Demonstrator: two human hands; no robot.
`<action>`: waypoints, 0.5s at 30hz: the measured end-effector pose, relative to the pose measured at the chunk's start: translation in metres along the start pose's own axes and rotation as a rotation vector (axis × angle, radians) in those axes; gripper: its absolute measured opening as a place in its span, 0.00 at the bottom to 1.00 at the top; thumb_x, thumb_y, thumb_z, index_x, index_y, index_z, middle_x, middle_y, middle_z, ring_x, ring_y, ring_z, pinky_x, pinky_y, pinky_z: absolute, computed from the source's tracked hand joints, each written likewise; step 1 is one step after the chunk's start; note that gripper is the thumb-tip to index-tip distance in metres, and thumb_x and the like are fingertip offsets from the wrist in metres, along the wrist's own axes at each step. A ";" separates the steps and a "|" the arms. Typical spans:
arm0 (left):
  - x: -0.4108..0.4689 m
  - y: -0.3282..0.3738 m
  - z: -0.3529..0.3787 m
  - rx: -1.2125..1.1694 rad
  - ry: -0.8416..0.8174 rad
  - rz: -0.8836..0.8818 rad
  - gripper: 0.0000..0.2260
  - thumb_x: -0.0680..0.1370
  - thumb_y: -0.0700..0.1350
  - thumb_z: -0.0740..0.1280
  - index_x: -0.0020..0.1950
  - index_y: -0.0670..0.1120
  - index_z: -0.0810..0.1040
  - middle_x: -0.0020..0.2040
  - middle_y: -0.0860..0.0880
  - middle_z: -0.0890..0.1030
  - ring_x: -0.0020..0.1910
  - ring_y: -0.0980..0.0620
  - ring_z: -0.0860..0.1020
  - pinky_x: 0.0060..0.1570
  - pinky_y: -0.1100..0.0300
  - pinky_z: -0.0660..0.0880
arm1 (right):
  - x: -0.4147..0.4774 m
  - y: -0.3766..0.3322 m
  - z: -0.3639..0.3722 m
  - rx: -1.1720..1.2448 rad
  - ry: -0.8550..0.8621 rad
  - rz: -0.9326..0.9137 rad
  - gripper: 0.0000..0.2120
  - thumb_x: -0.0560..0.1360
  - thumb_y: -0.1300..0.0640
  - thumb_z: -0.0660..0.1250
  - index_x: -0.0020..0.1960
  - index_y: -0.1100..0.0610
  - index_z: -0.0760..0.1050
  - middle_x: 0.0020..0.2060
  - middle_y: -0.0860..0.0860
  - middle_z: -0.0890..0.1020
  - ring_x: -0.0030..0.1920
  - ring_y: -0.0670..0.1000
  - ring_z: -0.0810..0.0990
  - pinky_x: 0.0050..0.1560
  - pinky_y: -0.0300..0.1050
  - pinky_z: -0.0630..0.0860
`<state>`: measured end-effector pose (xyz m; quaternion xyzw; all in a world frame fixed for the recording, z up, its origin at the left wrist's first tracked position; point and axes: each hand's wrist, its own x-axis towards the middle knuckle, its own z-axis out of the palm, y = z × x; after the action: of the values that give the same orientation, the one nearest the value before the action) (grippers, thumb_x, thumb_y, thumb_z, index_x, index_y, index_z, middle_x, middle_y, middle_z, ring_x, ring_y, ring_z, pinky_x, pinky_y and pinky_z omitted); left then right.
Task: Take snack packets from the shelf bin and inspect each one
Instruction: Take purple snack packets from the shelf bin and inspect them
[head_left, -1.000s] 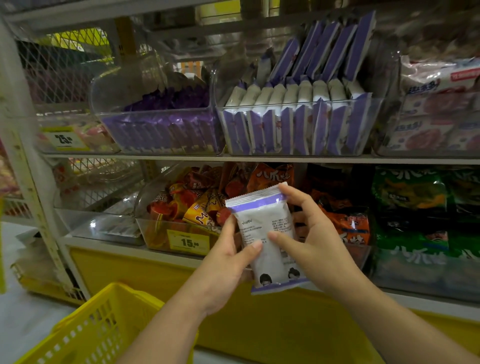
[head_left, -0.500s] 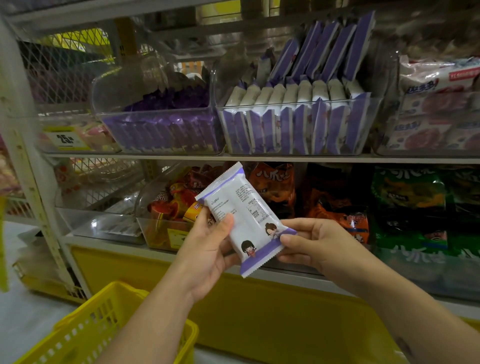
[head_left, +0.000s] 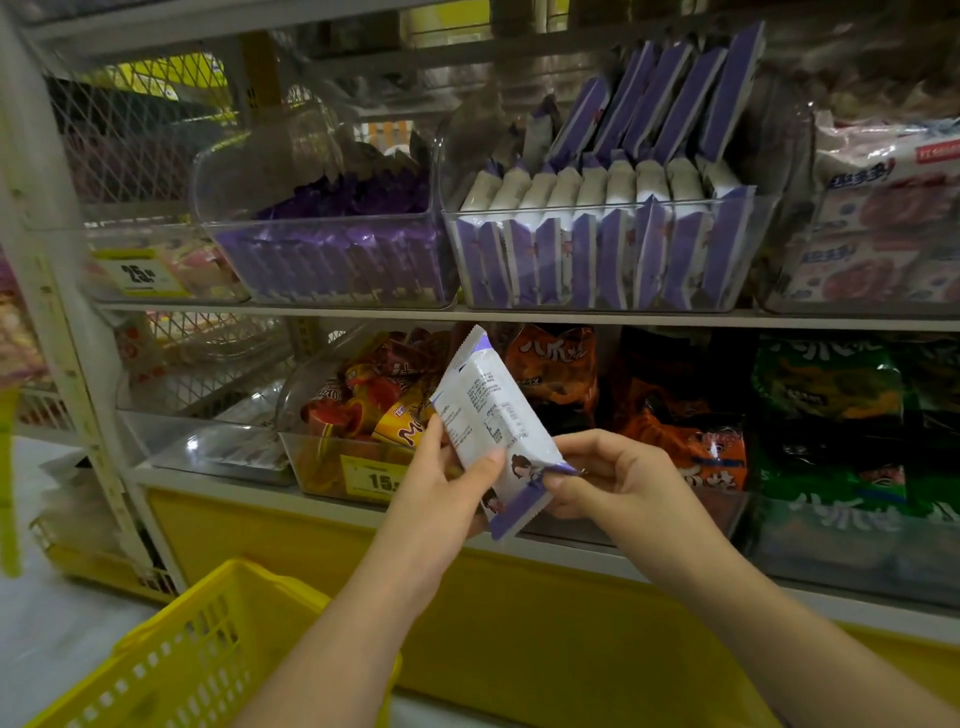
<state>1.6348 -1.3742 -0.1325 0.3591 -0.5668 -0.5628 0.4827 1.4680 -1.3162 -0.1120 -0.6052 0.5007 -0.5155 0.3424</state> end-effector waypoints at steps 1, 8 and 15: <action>-0.001 0.001 0.001 -0.012 -0.037 -0.010 0.24 0.79 0.44 0.67 0.69 0.64 0.66 0.55 0.59 0.82 0.53 0.56 0.83 0.43 0.55 0.81 | -0.001 0.000 0.001 -0.021 -0.008 -0.013 0.08 0.75 0.60 0.70 0.51 0.50 0.79 0.47 0.42 0.86 0.47 0.45 0.84 0.47 0.42 0.82; 0.000 0.005 -0.003 -0.046 0.033 -0.033 0.47 0.71 0.39 0.73 0.77 0.64 0.48 0.69 0.54 0.72 0.64 0.49 0.76 0.61 0.40 0.74 | -0.005 -0.001 0.005 0.023 -0.098 -0.082 0.13 0.69 0.47 0.70 0.52 0.48 0.80 0.48 0.43 0.85 0.49 0.45 0.84 0.49 0.42 0.81; 0.005 0.004 -0.006 -0.224 0.065 0.015 0.32 0.77 0.29 0.62 0.70 0.61 0.63 0.55 0.50 0.83 0.49 0.48 0.84 0.40 0.51 0.81 | -0.004 0.001 0.006 0.048 -0.133 -0.082 0.11 0.69 0.50 0.72 0.51 0.46 0.81 0.48 0.44 0.86 0.49 0.46 0.84 0.49 0.40 0.81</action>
<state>1.6394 -1.3798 -0.1287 0.3168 -0.4873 -0.6070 0.5419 1.4738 -1.3129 -0.1151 -0.6499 0.4391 -0.4994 0.3679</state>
